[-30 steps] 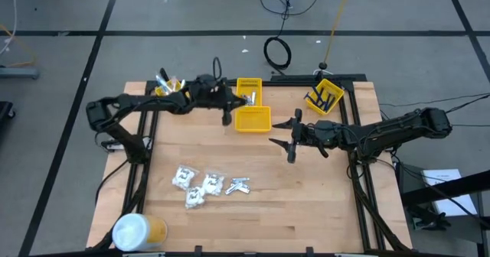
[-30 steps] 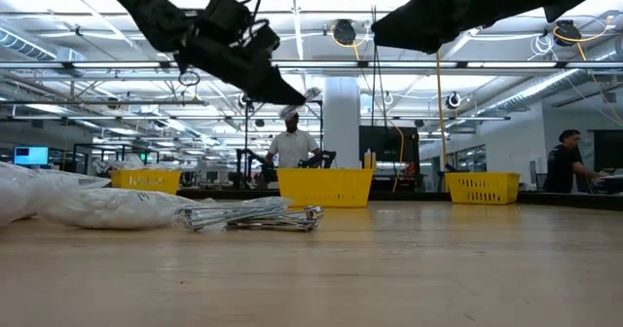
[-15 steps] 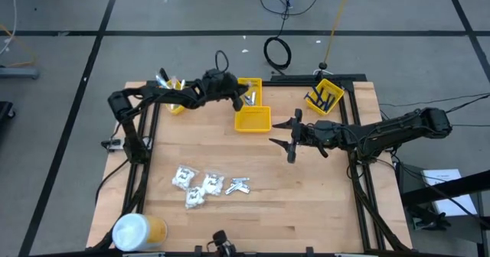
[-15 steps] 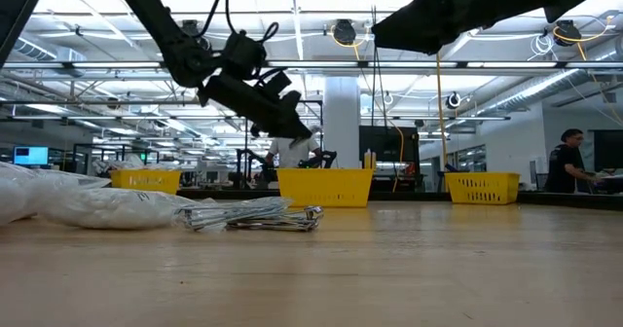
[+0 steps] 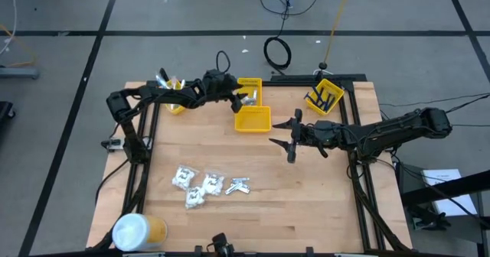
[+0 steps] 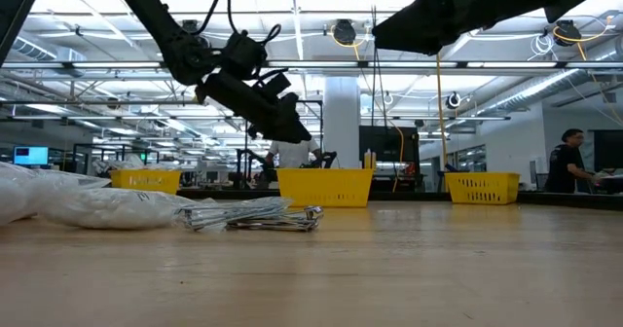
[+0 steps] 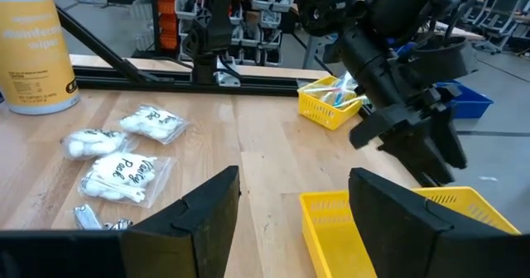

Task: Pick & Place Travel size toiletries
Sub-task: Put the nail cutter into the top middle yellow bin

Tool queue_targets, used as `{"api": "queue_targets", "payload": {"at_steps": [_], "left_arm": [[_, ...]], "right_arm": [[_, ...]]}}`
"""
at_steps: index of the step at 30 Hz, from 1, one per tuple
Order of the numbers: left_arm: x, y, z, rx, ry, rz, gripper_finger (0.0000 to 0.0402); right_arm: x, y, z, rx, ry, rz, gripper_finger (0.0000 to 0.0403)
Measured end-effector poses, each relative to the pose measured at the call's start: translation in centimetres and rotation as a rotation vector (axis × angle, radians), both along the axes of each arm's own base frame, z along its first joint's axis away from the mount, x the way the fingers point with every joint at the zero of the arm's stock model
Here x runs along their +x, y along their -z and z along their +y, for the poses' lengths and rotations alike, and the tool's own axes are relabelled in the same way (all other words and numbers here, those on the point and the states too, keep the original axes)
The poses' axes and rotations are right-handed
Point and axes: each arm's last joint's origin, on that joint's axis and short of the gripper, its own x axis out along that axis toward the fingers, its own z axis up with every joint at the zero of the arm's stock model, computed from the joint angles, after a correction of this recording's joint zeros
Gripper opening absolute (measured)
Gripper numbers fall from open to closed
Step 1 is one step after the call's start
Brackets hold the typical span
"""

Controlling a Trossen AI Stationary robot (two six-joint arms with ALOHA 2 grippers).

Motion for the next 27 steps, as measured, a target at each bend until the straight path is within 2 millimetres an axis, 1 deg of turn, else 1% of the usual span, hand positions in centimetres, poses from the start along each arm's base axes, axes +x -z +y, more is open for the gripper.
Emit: {"api": "queue_targets", "payload": {"at_steps": [3, 4, 6, 8, 10, 11, 13, 15, 17, 20, 23, 27], "left_arm": [[-0.3, -0.9, -1.1, -0.022, 0.096, 0.031, 0.0218], [-0.5, -1.5, -1.7, -0.027, 0.139, 0.049, 0.0219], [-1.1, -2.6, -3.6, -0.047, 0.259, 0.116, 0.0219], [-1.6, -3.4, -6.3, -0.069, 0.416, 0.190, 0.0216], [-2.2, -4.0, -9.6, -0.115, 0.574, 0.269, 0.0210], [-2.3, -4.2, -11.4, -0.132, 0.635, 0.308, 0.0208], [-2.3, -4.0, -14.9, -0.145, 0.693, 0.400, 0.0204], [-2.1, -3.6, -18.2, -0.103, 0.688, 0.493, 0.0203], [-1.9, -2.9, -21.2, -0.023, 0.646, 0.576, 0.0203], [-1.7, -1.6, -24.8, 0.061, 0.598, 0.646, 0.0203], [-1.5, -0.8, -27.1, 0.022, 0.561, 0.625, 0.0203], [-1.1, 0.6, -29.1, -0.107, 0.488, 0.605, 0.0202]], "right_arm": [[0.0, 0.0, 0.0, 0.012, 0.000, -0.001, 0.0215], [0.0, 0.0, 0.0, 0.016, 0.000, -0.001, 0.0215], [0.0, 0.1, 0.0, 0.021, 0.001, 0.003, 0.0215], [0.0, 0.1, 0.0, 0.020, 0.001, 0.005, 0.0215], [0.0, 0.1, 0.0, 0.016, 0.000, 0.005, 0.0215], [0.0, 0.1, 0.0, 0.014, 0.000, 0.006, 0.0215], [0.0, 0.0, 0.0, 0.004, -0.002, 0.004, 0.0215], [0.0, -0.1, 0.0, 0.002, -0.003, -0.007, 0.0215], [0.0, -0.1, 0.0, 0.002, -0.003, -0.014, 0.0215], [0.0, -0.1, 0.0, 0.002, -0.003, -0.015, 0.0215], [0.0, -0.2, 0.0, 0.008, -0.002, -0.020, 0.0215], [0.0, -0.2, 0.0, 0.024, 0.001, -0.026, 0.0215]]}}
